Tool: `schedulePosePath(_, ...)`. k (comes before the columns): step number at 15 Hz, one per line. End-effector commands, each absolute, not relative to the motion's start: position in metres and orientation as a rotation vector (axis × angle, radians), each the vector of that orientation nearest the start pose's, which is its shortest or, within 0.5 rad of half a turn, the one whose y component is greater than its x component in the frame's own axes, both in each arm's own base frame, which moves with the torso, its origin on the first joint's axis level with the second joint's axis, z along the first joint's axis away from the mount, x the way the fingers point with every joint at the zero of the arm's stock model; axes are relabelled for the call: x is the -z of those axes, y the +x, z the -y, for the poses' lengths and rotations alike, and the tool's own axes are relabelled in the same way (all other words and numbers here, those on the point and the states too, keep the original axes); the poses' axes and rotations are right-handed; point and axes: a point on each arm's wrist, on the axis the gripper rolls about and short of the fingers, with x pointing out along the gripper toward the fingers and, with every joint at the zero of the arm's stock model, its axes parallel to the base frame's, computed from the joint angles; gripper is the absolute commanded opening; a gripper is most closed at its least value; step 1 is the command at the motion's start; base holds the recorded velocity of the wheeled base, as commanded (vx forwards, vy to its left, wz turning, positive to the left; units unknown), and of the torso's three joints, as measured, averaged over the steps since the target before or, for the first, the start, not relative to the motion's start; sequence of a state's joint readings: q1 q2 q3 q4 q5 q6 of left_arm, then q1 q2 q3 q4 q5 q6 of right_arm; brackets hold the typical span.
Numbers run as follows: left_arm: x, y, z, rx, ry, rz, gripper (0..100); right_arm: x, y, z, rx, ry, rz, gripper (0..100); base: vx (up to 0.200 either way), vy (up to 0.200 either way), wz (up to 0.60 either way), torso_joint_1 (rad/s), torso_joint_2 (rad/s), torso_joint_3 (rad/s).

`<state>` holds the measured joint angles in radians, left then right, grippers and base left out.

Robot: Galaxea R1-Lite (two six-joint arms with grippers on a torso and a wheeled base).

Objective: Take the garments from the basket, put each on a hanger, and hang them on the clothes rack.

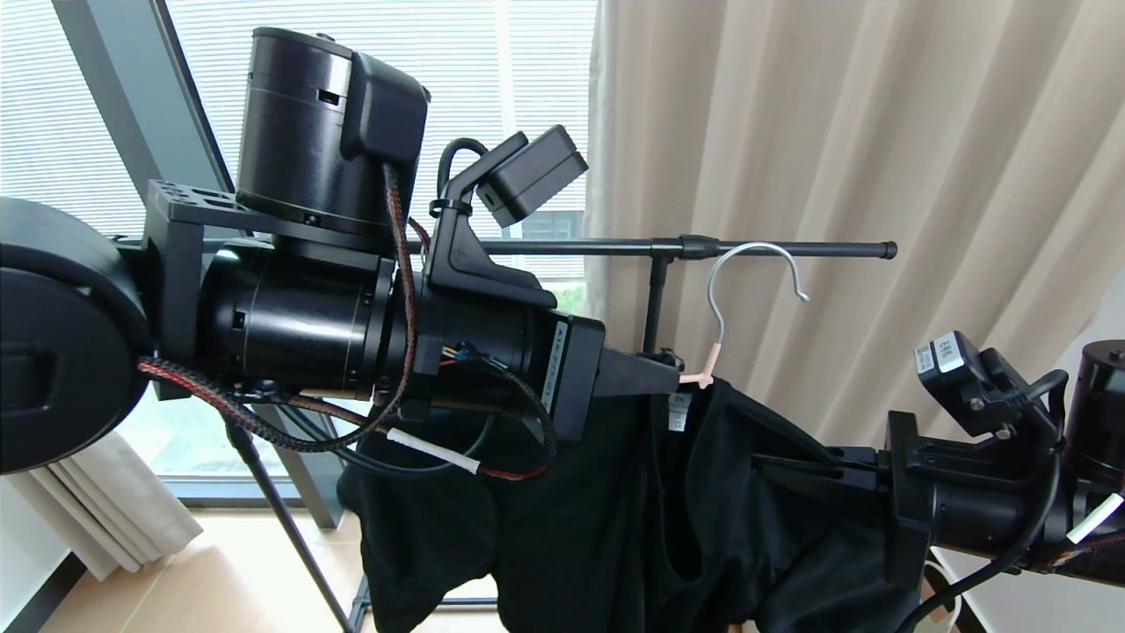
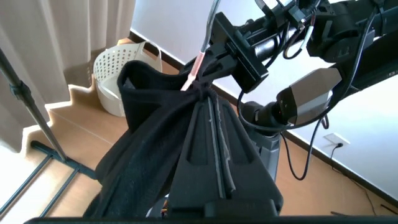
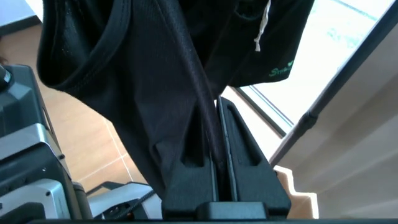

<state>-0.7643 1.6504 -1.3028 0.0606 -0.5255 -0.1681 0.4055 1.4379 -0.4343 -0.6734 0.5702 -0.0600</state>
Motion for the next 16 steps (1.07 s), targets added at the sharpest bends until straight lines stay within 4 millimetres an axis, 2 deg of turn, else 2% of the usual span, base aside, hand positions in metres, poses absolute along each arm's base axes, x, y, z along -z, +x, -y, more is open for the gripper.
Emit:
schedulePosePath(1,-0.2687,0.2134,0.2201,1.233,-0.078,-0.540,0,-0.1531,0.1902,-0.0972,-0.984,-0.011,-0.334,0,0.000,0.000,0.00,0.000,0.00,0.000)
schedulePosePath(12,-0.2694,0.2110,0.2171,1.242,-0.055,-0.488,0,-0.1547,0.1906,-0.0978,-0.981,0.016,-0.314,0,0.000,0.000,0.00,0.000,0.00,0.000)
schedulePosePath(13,-0.2695,0.2097,0.2158,1.242,-0.049,-0.484,100,-0.1548,0.1907,-0.0978,-0.981,0.016,-0.313,0,0.000,0.000,0.00,0.000,0.00,0.000)
schedulePosePath(16,-0.2701,0.2074,0.2136,1.245,-0.046,-0.480,100,-0.1551,0.1905,-0.0977,-0.981,0.016,-0.311,0,0.000,0.000,0.00,0.000,0.00,0.000)
